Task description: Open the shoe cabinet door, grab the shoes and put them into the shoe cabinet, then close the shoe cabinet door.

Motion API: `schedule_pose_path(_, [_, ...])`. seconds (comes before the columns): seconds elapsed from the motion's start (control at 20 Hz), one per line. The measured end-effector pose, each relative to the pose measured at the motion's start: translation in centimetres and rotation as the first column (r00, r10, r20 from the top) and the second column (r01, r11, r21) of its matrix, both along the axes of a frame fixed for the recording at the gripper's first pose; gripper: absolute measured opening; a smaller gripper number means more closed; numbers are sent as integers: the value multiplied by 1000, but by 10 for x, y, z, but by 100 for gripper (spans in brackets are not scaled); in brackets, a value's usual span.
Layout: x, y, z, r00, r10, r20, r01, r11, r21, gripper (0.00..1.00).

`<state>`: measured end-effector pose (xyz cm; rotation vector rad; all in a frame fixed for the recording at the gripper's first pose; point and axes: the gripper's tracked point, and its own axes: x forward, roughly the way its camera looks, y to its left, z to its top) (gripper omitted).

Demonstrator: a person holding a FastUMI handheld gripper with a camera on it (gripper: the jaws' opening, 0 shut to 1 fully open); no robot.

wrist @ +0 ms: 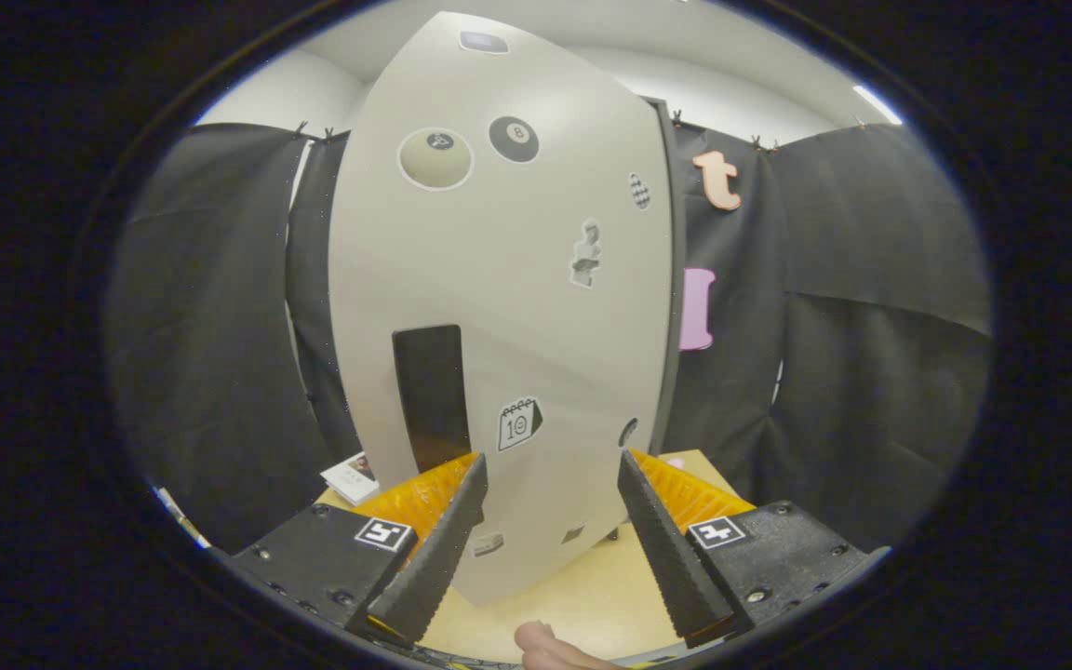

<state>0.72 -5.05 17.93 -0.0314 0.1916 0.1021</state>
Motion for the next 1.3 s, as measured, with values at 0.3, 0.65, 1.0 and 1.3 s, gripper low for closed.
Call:
schedule_pose_path(0.3, [33, 51, -1, 998, 45, -31, -45, 999, 4, 93])
schedule_pose_path(0.65, [13, 52, -2, 997, 54, -48, -54, 999, 2, 93])
schedule_pose_path(1.0, [-35, 33, 7, 998, 49, -31, -50, 999, -18, 93])
schedule_pose_path(1.3, [-82, 27, 35, 998, 55, 19, -55, 998, -10, 93])
